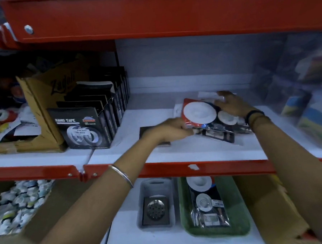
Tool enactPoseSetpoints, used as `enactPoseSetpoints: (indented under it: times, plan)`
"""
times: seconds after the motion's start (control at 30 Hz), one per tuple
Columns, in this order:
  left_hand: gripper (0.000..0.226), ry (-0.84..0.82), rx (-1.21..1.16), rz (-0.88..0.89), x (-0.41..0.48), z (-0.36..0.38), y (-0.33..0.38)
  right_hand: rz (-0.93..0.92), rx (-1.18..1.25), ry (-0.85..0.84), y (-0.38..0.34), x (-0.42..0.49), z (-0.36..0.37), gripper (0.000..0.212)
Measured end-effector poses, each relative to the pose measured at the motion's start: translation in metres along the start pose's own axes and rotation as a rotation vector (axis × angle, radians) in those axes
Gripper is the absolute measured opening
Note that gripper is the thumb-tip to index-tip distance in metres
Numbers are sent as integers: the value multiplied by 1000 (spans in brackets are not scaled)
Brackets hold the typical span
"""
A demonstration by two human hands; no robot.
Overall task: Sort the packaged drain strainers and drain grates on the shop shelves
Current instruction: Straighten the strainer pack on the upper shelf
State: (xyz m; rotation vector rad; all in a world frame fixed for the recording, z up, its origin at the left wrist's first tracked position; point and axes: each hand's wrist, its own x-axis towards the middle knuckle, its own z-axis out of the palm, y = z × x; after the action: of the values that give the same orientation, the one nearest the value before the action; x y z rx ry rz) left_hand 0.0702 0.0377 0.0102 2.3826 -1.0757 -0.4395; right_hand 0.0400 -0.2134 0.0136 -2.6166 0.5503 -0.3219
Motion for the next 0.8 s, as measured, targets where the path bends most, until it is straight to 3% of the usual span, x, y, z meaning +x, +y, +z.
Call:
enactPoseSetpoints:
  times: [0.07, 0.17, 0.23, 0.3, 0.33, 0.4, 0.43, 0.5, 0.57, 0.6, 0.67, 0.73, 0.8]
  plan:
    - [43, -33, -56, -78, 15, 20, 15, 121, -140, -133, 35, 14, -6, 77]
    - [60, 114, -65, -226, 38, 40, 18, 102, -178, -243, 55, 17, -9, 85]
    - [67, 155, -129, -328, 50, 49, 19, 35, -119, -212, 55, 11, -15, 71]
    - [82, 214, -409, -350, 58, 51, 24, 34, 19, -177, 51, 3, -23, 55]
    - [79, 279, -603, -313, 64, 50, 27, 52, 115, -155, 48, 0, -26, 43]
    - [48, 399, -904, -212, 77, 43, 35, 101, 325, -115, 41, -11, -34, 23]
    - [39, 460, -933, -188, 85, 36, 40, 123, 446, -81, 38, -16, -36, 20]
    - [45, 496, -865, -201, 97, 21, 51, 162, 567, 39, 36, -24, -33, 15]
    - [55, 401, -728, -255, 108, 15, 59, 235, 510, 143, 32, -36, -21, 11]
    - [55, 313, -623, -288, 113, 17, 58, 268, 447, 115, 29, -41, -13, 24]
    - [65, 165, -380, -309, 127, 30, 46, 372, 281, -8, 24, -48, 5, 71]
    - [69, 142, -256, -287, 135, 45, 38, 400, 142, -116, 21, -49, 18, 89]
    - [56, 185, -256, -300, 117, 47, 47, 331, 115, -171, 16, -48, 24, 95]
